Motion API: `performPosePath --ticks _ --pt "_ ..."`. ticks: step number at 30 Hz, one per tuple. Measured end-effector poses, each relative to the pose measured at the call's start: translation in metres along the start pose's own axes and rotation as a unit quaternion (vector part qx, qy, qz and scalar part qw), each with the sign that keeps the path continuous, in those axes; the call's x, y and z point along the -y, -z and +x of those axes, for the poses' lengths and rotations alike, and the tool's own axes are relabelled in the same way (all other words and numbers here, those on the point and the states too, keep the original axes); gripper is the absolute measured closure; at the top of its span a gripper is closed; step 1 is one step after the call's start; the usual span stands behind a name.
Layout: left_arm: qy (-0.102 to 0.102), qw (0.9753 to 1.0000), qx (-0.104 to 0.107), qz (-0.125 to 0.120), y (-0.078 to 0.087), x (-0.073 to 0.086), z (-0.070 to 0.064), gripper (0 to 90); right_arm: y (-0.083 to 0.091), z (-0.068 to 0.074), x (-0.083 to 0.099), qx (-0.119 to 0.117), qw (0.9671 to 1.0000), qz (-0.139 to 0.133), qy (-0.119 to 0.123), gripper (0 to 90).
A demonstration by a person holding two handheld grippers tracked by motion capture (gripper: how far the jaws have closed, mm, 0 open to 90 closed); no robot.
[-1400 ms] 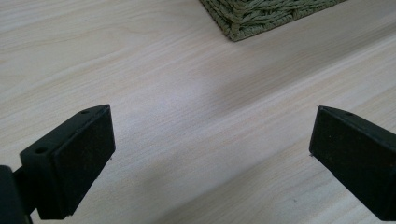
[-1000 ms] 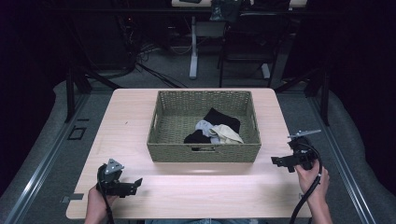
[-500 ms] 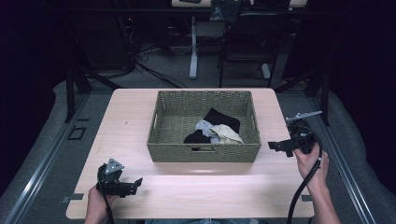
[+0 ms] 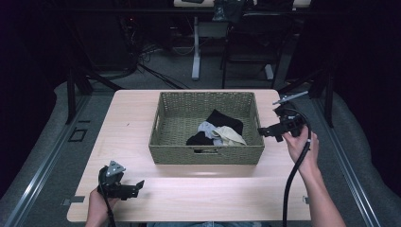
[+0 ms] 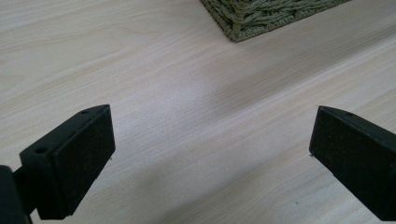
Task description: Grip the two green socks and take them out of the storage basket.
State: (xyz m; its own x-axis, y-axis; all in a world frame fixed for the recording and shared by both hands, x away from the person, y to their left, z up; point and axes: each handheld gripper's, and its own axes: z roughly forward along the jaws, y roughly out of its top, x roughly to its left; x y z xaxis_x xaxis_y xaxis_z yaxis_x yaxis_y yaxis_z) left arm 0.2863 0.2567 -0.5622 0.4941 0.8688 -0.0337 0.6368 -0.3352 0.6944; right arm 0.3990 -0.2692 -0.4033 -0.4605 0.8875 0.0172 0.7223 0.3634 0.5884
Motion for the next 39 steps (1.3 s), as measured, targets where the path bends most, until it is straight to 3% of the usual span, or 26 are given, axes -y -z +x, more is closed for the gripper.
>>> performPosePath --ticks 7,13,17,28,39 --pt "0.0 1.0 0.001 0.0 0.0 0.0 0.0 0.2 -0.02 0.019 -0.03 -0.012 0.9994 0.022 0.023 2.7" --pt "0.001 1.0 0.002 -0.002 0.0 0.0 0.001 0.2 -0.036 0.028 -0.043 -0.016 0.9987 0.035 0.032 2.9" --pt "0.003 1.0 0.003 -0.004 0.0 0.001 0.001 0.1 -0.052 0.035 -0.051 -0.017 0.9972 0.053 0.051 14.5" --pt "0.002 1.0 0.003 -0.003 0.0 0.0 0.001 0.1 -0.081 0.038 -0.057 -0.027 0.9956 0.078 0.044 23.1" --pt "0.002 1.0 0.005 -0.004 0.001 0.0 0.001 0.1 -0.116 0.042 -0.058 -0.038 0.9919 0.115 0.039 33.0"
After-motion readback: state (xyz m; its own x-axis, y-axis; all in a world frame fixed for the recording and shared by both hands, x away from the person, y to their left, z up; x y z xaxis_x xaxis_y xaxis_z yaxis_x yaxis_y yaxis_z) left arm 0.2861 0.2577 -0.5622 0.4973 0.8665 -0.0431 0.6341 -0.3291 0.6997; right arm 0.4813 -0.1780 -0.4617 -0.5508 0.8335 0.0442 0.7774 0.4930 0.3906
